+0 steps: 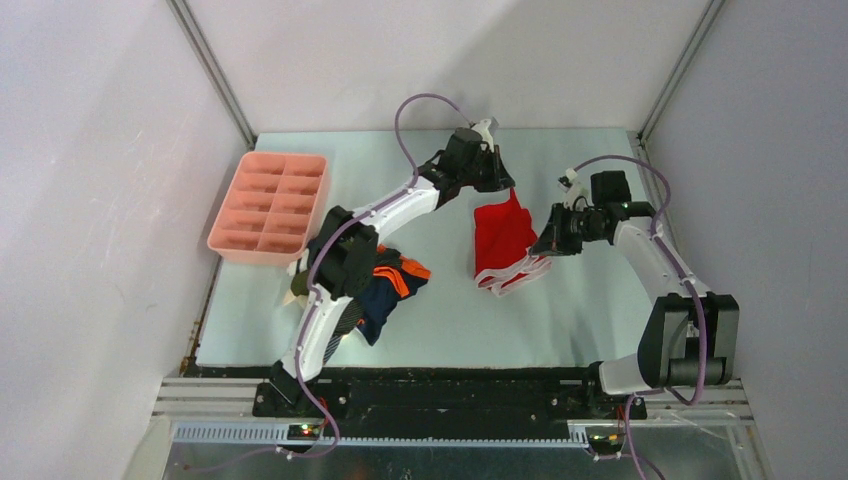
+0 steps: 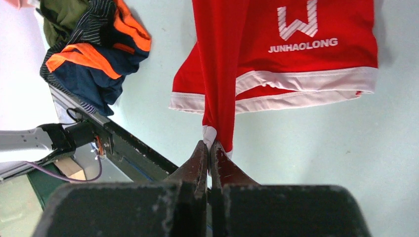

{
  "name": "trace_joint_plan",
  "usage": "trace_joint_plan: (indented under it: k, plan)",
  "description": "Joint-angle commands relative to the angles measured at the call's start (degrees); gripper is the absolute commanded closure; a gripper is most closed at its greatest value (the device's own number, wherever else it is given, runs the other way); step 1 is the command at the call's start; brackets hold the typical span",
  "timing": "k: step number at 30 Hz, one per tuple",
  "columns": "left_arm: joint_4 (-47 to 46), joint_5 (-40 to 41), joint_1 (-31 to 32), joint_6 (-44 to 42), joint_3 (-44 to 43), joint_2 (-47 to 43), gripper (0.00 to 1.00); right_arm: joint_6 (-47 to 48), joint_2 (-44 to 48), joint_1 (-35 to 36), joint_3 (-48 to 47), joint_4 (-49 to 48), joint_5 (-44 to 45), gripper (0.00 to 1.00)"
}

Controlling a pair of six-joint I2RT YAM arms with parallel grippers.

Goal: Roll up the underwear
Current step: Fold the underwear at the center of the board.

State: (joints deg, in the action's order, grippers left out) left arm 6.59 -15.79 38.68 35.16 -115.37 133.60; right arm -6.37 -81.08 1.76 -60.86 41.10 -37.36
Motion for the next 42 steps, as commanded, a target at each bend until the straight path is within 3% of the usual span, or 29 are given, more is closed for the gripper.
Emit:
trace_joint_plan:
  k: [1,15,36,38,39,40,41,42]
  plan:
    - [-3.0,4.18,0.42,0.56,-4.44,1.54,1.0,0.57,-1.18,-1.1,1.52,0.24,1.25,1.0]
    - [3.37,14.5,0.9,-2.64,-5.25,2.31,1.0,-1.5,-9.89,-3.45,3.71,-8.02,1.58,1.0]
    - [-5.24,10.78,3.67,0.83,-12.06,11.77,1.0,0.52,-15.77,-7.81,2.63,-7.17,6.19,1.0]
    - [-5.58,11.03,3.78,0.98,-12.16,12.08,0.89,0.72,-16.52,-8.16,2.36,-7.55,6.33,0.92]
    - [-5.64,11.26,3.74,1.04,-12.11,12.1,0.74,0.78,-16.77,-8.35,1.87,-7.67,6.38,0.85]
    - [-5.83,11.29,3.59,0.9,-12.18,11.92,0.65,0.75,-17.12,-8.48,1.4,-7.67,6.31,0.8]
    - [-5.9,11.15,3.46,0.62,-12.32,11.67,0.51,0.84,-17.11,-8.85,0.12,-7.38,6.23,0.69]
    - [-6.0,11.01,3.15,-0.11,-12.41,10.84,0.45,1.03,-16.9,-9.13,-0.84,-6.15,6.27,0.64]
